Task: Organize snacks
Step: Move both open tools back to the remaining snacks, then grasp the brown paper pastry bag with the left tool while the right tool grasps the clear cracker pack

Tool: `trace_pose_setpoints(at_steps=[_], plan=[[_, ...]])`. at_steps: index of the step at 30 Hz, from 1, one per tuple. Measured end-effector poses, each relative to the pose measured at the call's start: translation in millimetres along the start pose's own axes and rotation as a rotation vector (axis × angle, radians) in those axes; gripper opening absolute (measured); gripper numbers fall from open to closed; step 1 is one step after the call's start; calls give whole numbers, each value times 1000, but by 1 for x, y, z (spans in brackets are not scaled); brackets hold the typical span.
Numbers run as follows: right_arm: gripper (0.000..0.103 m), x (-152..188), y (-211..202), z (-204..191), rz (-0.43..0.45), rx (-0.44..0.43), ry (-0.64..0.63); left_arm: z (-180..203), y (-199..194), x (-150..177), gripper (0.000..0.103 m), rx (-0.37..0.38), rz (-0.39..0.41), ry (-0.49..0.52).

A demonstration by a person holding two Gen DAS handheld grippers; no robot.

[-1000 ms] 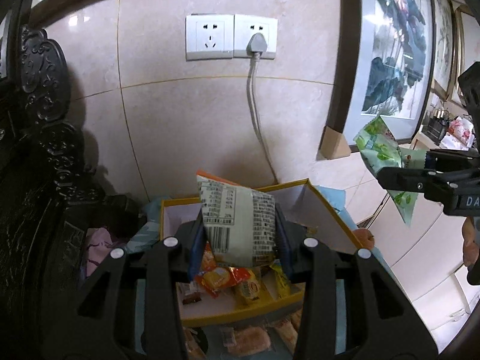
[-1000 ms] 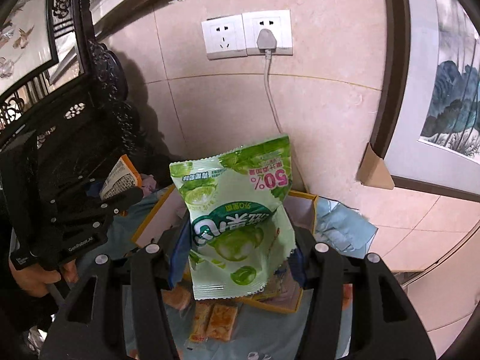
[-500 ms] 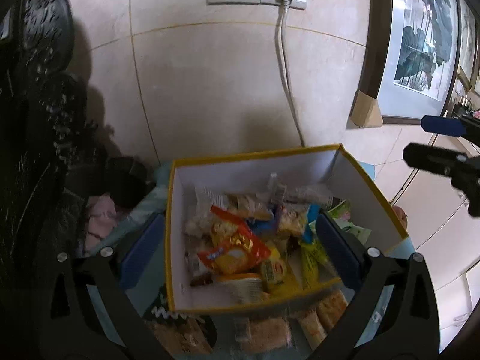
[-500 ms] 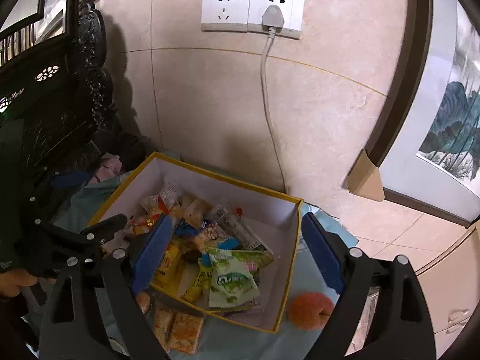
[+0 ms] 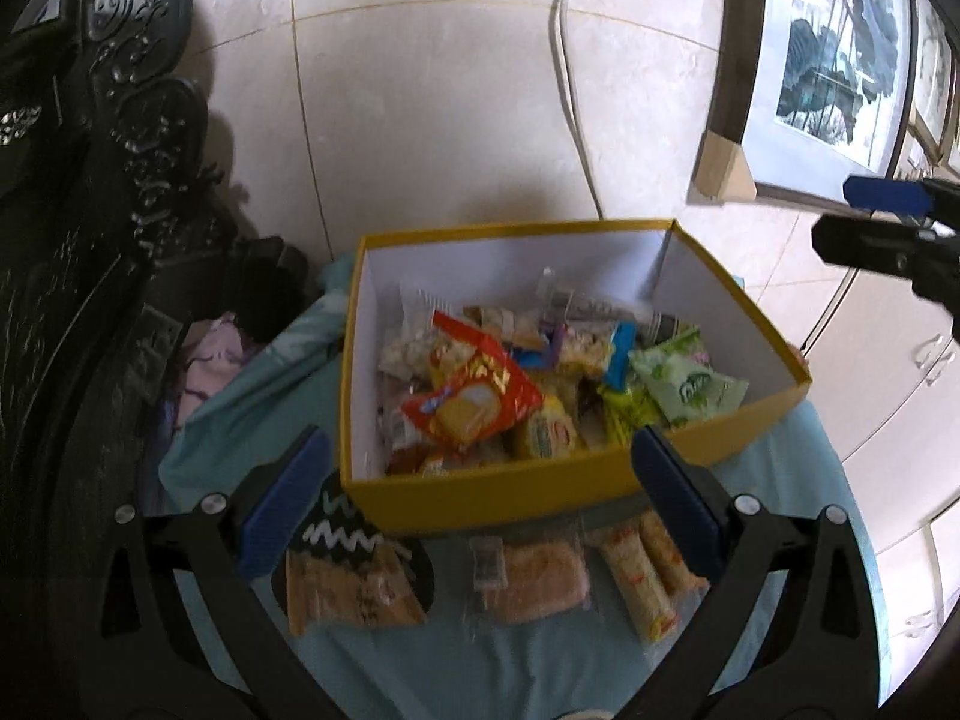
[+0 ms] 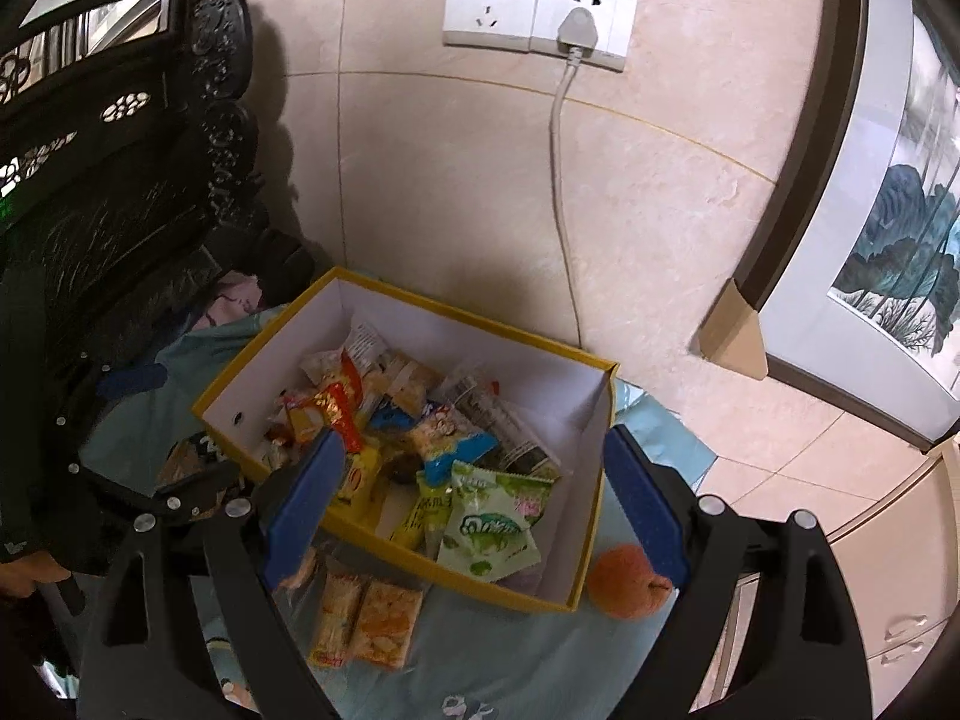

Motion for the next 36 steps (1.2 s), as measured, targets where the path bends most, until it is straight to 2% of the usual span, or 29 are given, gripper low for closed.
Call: trace_pose_setpoints(at_steps=[10, 13, 19, 22, 28, 36], plan=[[88, 15, -3, -20, -23, -17, -12, -17, -1, 41, 101, -33, -48, -27], [89, 36, -2, -26, -51, -54, 22, -34, 3, 65, 101, -67, -79, -65], [89, 119, 49, -40, -261, -107, 102, -67, 24, 117, 101, -130, -192, -139], [89, 144, 70, -44, -320, -111, 115, -72, 32, 124, 101, -139, -210, -149], [89, 171, 98, -46, -391, -108, 119, -71, 56, 130, 101, -141, -250, -121], [86, 174, 130, -51, -405, -95, 114, -70, 89, 127, 101, -169, -274, -88]])
Point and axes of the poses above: each gripper's, at about its wrist camera, not at the fingertips, and y roughly the way its jaws point, z to its right, x to its underside, the point moved 4 cm from there along y, roughly the way its jaws point, and after that the axes turned 1 degree about x, right-handed, at the moved point
